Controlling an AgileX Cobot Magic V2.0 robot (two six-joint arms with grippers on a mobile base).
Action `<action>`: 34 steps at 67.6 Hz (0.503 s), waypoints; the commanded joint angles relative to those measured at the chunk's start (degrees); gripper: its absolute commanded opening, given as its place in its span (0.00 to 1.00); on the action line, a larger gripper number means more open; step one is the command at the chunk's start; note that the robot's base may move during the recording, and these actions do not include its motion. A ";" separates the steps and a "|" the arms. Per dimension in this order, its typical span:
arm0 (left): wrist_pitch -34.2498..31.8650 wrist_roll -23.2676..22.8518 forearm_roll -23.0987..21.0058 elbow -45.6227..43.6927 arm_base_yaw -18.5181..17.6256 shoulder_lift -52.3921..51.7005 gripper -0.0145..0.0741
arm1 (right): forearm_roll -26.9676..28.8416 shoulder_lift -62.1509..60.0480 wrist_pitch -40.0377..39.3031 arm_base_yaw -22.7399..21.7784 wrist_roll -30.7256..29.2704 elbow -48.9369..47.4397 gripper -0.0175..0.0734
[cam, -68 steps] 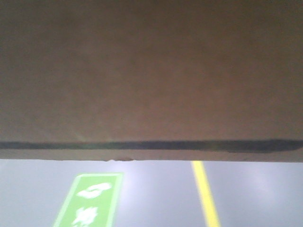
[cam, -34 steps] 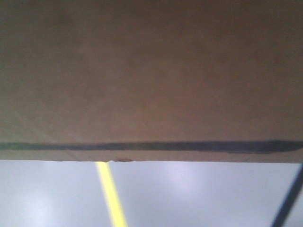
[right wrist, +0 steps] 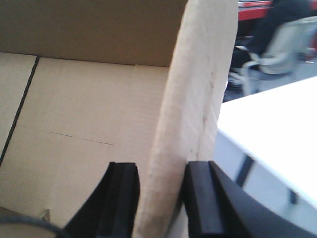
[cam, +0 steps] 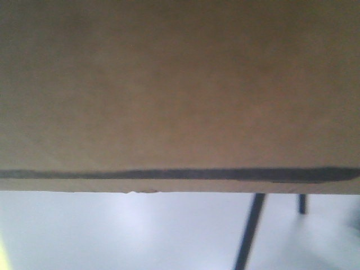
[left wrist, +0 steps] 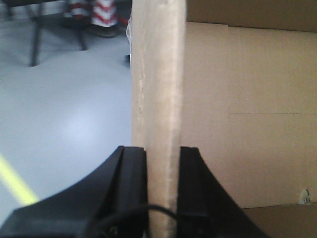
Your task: Grab box from left shelf to table start
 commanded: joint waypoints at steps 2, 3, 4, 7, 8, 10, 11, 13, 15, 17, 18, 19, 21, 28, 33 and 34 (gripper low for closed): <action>-11.13 -0.72 -5.20 -2.01 -0.40 1.16 0.06 | 2.44 1.38 -7.91 0.06 -0.89 -1.31 0.25; -11.13 -0.72 -5.20 -2.01 -0.40 1.16 0.06 | 2.44 1.38 -7.91 0.06 -0.89 -1.31 0.25; -11.13 -0.72 -5.20 -2.01 -0.40 1.16 0.06 | 2.44 1.38 -7.91 0.06 -0.89 -1.31 0.25; -11.13 -0.72 -5.20 -2.01 -0.40 1.16 0.06 | 2.44 1.38 -7.91 0.06 -0.89 -1.31 0.25; -11.13 -0.72 -5.20 -2.01 -0.40 1.16 0.06 | 2.44 1.38 -7.91 0.06 -0.89 -1.31 0.25; -11.13 -0.72 -5.20 -2.01 -0.40 1.16 0.06 | 2.44 1.38 -7.91 0.06 -0.89 -1.31 0.25; -11.13 -0.72 -5.20 -2.01 -0.40 1.16 0.06 | 2.44 1.38 -7.91 0.06 -0.89 -1.31 0.25; -11.13 -0.72 -5.20 -2.01 -0.40 1.16 0.06 | 2.44 1.38 -7.91 0.06 -0.89 -1.31 0.25; -11.13 -0.72 -5.20 -2.01 -0.40 1.16 0.06 | 2.44 1.38 -7.91 0.06 -0.89 -1.31 0.25; -11.13 -0.72 -5.20 -2.01 -0.40 1.16 0.06 | 2.44 1.38 -7.91 0.06 -0.89 -1.31 0.25; -11.13 -0.72 -5.20 -2.01 -0.40 1.16 0.06 | 2.44 1.38 -7.91 0.06 -0.89 -1.31 0.25; -11.13 -0.72 -5.20 -2.01 -0.40 1.16 0.06 | 2.44 1.38 -7.91 0.06 -0.89 -1.31 0.25; -11.13 -0.72 -5.20 -2.01 -0.40 1.16 0.06 | 2.44 1.38 -7.91 0.06 -0.89 -1.31 0.25; -11.13 -0.72 -5.20 -2.01 -0.40 1.16 0.06 | 2.44 1.38 -7.91 0.06 -0.89 -1.31 0.25; -11.13 -0.72 -5.20 -2.01 -0.40 1.16 0.06 | 2.44 1.38 -7.91 0.06 -0.89 -1.31 0.25; -11.13 -0.72 -5.20 -2.01 -0.40 1.16 0.06 | 2.44 1.38 -7.91 0.06 -0.89 -1.31 0.25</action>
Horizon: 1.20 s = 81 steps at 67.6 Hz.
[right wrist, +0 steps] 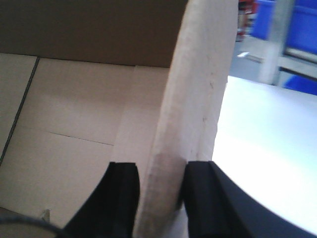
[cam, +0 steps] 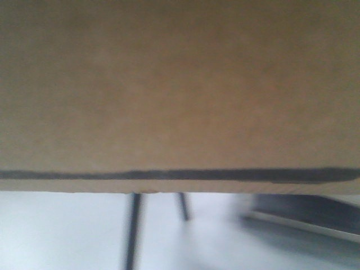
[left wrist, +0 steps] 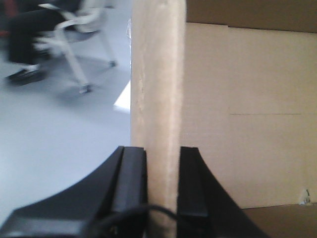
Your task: Grab box from left shelf to table start
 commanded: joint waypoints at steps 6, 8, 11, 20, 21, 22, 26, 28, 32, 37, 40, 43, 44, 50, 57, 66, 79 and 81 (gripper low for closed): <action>-11.13 -0.72 -5.20 -2.01 -0.40 1.16 0.06 | 2.44 1.38 -7.91 0.06 -0.89 -1.31 0.25; -11.13 -0.72 -5.20 -2.01 -0.40 1.16 0.06 | 2.44 1.38 -7.91 0.06 -0.89 -1.31 0.25; -11.13 -0.72 -5.20 -2.01 -0.40 1.16 0.06 | 2.44 1.38 -7.91 0.06 -0.89 -1.31 0.25; -11.13 -0.72 -5.20 -2.01 -0.40 1.16 0.06 | 2.44 1.38 -7.91 0.06 -0.89 -1.31 0.25; -11.13 -0.72 -5.20 -2.01 -0.40 1.16 0.06 | 2.44 1.38 -7.91 0.06 -0.89 -1.31 0.25; -11.13 -0.72 -5.20 -2.01 -0.40 1.16 0.06 | 2.44 1.38 -7.91 0.06 -0.89 -1.31 0.25; -11.13 -0.72 -5.20 -2.01 -0.40 1.16 0.06 | 2.44 1.38 -7.91 0.06 -0.89 -1.31 0.25; -11.13 -0.72 -5.20 -2.01 -0.40 1.16 0.06 | 2.44 1.38 -7.91 0.06 -0.89 -1.31 0.25; -11.13 -0.72 -5.20 -2.01 -0.40 1.16 0.06 | 2.44 1.38 -7.91 0.06 -0.89 -1.31 0.25; -11.13 -0.72 -5.20 -2.01 -0.40 1.16 0.06 | 2.44 1.38 -7.91 0.06 -0.89 -1.31 0.25; -11.13 -0.72 -5.20 -2.01 -0.40 1.16 0.06 | 2.44 1.38 -7.91 0.06 -0.89 -1.31 0.25; -11.13 -0.72 -5.20 -2.01 -0.40 1.16 0.06 | 2.44 1.38 -7.91 0.06 -0.89 -1.31 0.25; -11.13 -0.72 -5.20 -2.01 -0.40 1.16 0.06 | 2.44 1.38 -7.91 0.06 -0.89 -1.31 0.25; -11.13 -0.72 -5.20 -2.01 -0.40 1.16 0.06 | 2.44 1.38 -7.91 0.06 -0.89 -1.31 0.25; -11.13 -0.72 -5.20 -2.01 -0.40 1.16 0.06 | 2.44 1.38 -7.86 0.06 -0.89 -1.33 0.25; -11.13 -0.72 -5.20 -1.78 -0.40 1.26 0.06 | 2.44 1.38 -7.86 0.06 -0.89 -1.33 0.25; -11.13 -0.72 -5.20 0.39 -0.40 1.26 0.06 | 2.44 1.38 -7.86 0.06 -0.89 -1.33 0.25; -11.13 -0.72 -5.20 0.93 -0.40 1.26 0.06 | 2.44 1.38 -7.86 0.06 -0.89 -1.33 0.25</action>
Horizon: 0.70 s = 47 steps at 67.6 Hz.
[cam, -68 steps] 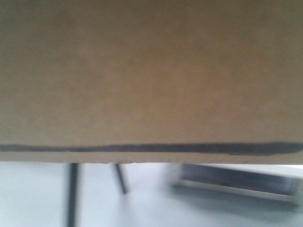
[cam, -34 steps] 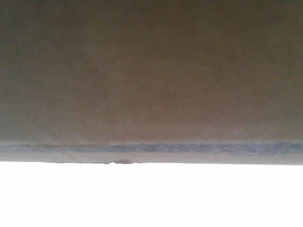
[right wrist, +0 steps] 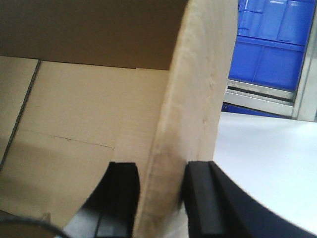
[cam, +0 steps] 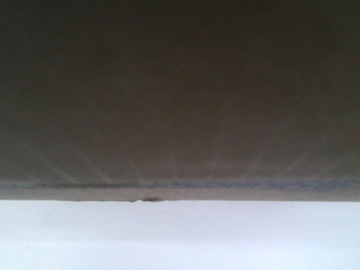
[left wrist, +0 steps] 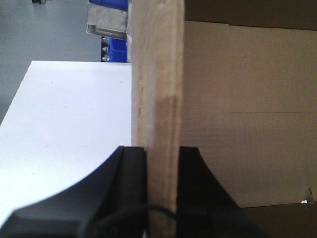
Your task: Grab box from left shelf to table start
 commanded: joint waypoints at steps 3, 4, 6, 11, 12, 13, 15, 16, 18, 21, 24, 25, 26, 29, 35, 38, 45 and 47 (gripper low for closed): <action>-11.00 -0.61 -4.98 0.48 -0.40 1.15 0.06 | 2.44 1.38 -7.81 0.06 -0.89 -1.33 0.25; -11.00 -0.61 -4.98 0.82 -0.40 1.15 0.06 | 2.44 1.38 -7.81 0.06 -0.89 -1.33 0.25; -11.00 -0.61 -4.98 1.53 -0.40 1.15 0.06 | 2.44 1.38 -7.81 0.06 -0.89 -1.33 0.25; -11.00 -0.61 -4.98 3.64 -0.40 1.15 0.06 | 2.44 1.38 -7.81 0.06 -0.89 -1.33 0.25; -11.00 -0.61 -4.98 4.05 -0.40 1.15 0.06 | 2.44 1.38 -7.81 0.06 -0.89 -1.33 0.25; -11.00 -0.61 -4.98 4.48 -0.40 1.15 0.06 | 2.44 1.38 -7.81 0.06 -0.89 -1.33 0.25; -11.00 -0.61 -4.98 5.37 -0.40 1.15 0.06 | 2.44 1.38 -7.81 0.06 -0.89 -1.33 0.25; -11.00 -0.61 -4.98 5.83 -0.40 1.15 0.06 | 2.44 1.38 -7.81 0.06 -0.89 -1.33 0.25; -11.00 -0.61 -4.98 6.75 -0.40 1.15 0.06 | 2.44 1.38 -7.81 0.06 -0.89 -1.33 0.25; -11.00 -0.61 -4.98 8.45 -0.40 1.15 0.06 | 2.44 1.38 -7.81 0.06 -0.89 -1.33 0.25; -11.00 -0.61 -4.98 9.96 -0.40 1.15 0.06 | 2.44 1.38 -7.81 0.06 -0.89 -1.33 0.25; -11.00 -0.61 -4.98 10.46 -0.40 1.15 0.06 | 2.44 1.38 -7.81 0.06 -0.89 -1.33 0.25; -11.00 -0.61 -4.98 10.96 -0.40 1.15 0.06 | 2.44 1.38 -7.81 0.06 -0.89 -1.33 0.25; -11.00 -0.61 -4.98 12.67 -0.40 1.15 0.06 | 2.44 1.38 -7.81 0.06 -0.89 -1.33 0.25; -11.00 -0.61 -4.98 16.05 -0.40 1.15 0.06 | 2.44 1.38 -7.81 0.06 -0.89 -1.33 0.25; -11.00 -0.61 -4.98 17.67 -0.40 1.15 0.06 | 2.44 1.38 -7.81 0.06 -0.89 -1.33 0.25; -11.00 -0.61 -4.98 21.01 -0.40 1.15 0.06 | 2.44 1.38 -7.81 0.06 -0.89 -1.33 0.25; -11.00 -0.61 -4.98 21.62 -0.40 1.15 0.06 | 2.44 1.38 -7.81 0.06 -0.89 -1.33 0.25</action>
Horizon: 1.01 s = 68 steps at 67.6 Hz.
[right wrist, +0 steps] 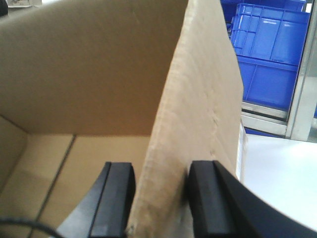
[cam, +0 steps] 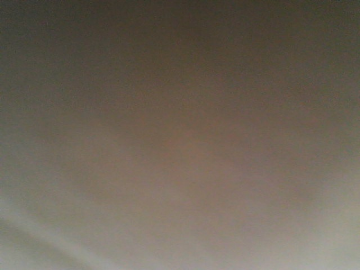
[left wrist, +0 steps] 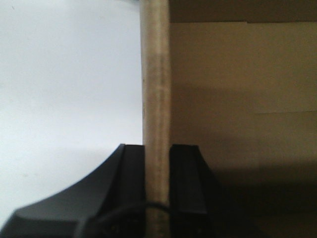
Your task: Grab box from left shelf to table start
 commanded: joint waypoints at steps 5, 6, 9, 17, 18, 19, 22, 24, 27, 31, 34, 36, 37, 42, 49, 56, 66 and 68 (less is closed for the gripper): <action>-3.05 0.66 0.49 2.14 -0.40 1.15 0.06 | 3.16 0.96 -3.88 0.10 -0.32 -1.42 0.25; -3.18 0.66 0.49 2.25 -0.40 1.15 0.06 | 3.16 0.96 -3.88 0.10 -0.32 -1.42 0.25; -3.28 0.66 0.43 2.24 -0.40 1.15 0.06 | 3.16 0.96 -3.88 0.10 -0.32 -1.42 0.25; -3.18 0.66 0.43 2.24 -0.40 1.15 0.06 | 3.16 0.96 -3.88 0.10 -0.32 -1.42 0.25; -3.18 0.66 0.43 2.24 -0.40 1.15 0.06 | 3.16 0.96 -3.88 0.10 -0.32 -1.42 0.25; -3.18 0.66 0.43 2.24 -0.40 1.15 0.06 | 3.16 0.96 -3.88 0.10 -0.32 -1.42 0.25; -3.18 0.66 0.34 2.24 -0.40 1.15 0.06 | 3.16 0.96 -3.88 0.10 -0.32 -1.42 0.25; -3.18 0.66 0.34 2.24 -0.40 1.15 0.06 | 3.16 0.96 -3.88 0.10 -0.32 -1.42 0.25; -3.18 0.66 0.34 2.24 -0.40 1.15 0.06 | 3.16 0.96 -3.88 0.10 -0.32 -1.42 0.25; -3.28 0.66 0.57 2.24 -0.40 1.15 0.06 | 3.16 0.96 -3.88 0.10 -0.32 -1.42 0.25; -3.38 0.66 0.54 2.24 -0.40 1.15 0.06 | 3.16 0.96 -3.94 0.10 -0.32 -1.42 0.25; -3.38 0.66 0.42 2.24 -0.40 1.15 0.06 | 3.16 0.96 -3.94 0.10 -0.32 -1.42 0.25; -3.38 0.66 0.30 2.24 -0.40 1.15 0.06 | 3.16 0.96 -3.94 0.10 -0.32 -1.42 0.25; -3.42 0.66 0.19 2.24 -0.40 1.15 0.06 | 3.16 0.96 -3.94 0.10 -0.32 -1.42 0.25; -3.86 0.66 0.07 2.06 -0.40 1.15 0.06 | 3.16 0.96 -3.94 0.10 -0.32 -1.42 0.25; -6.30 0.66 0.73 0.08 -0.40 1.26 0.06 | 3.10 1.44 -4.35 0.10 -0.27 -1.42 0.25; -7.04 0.66 6.20 -5.53 -0.40 4.68 0.06 | 3.10 6.33 -4.35 0.10 0.37 -1.54 0.25; -6.91 0.66 7.17 -7.27 -0.40 5.97 0.06 | 3.10 7.83 -4.19 0.10 0.64 -1.77 0.25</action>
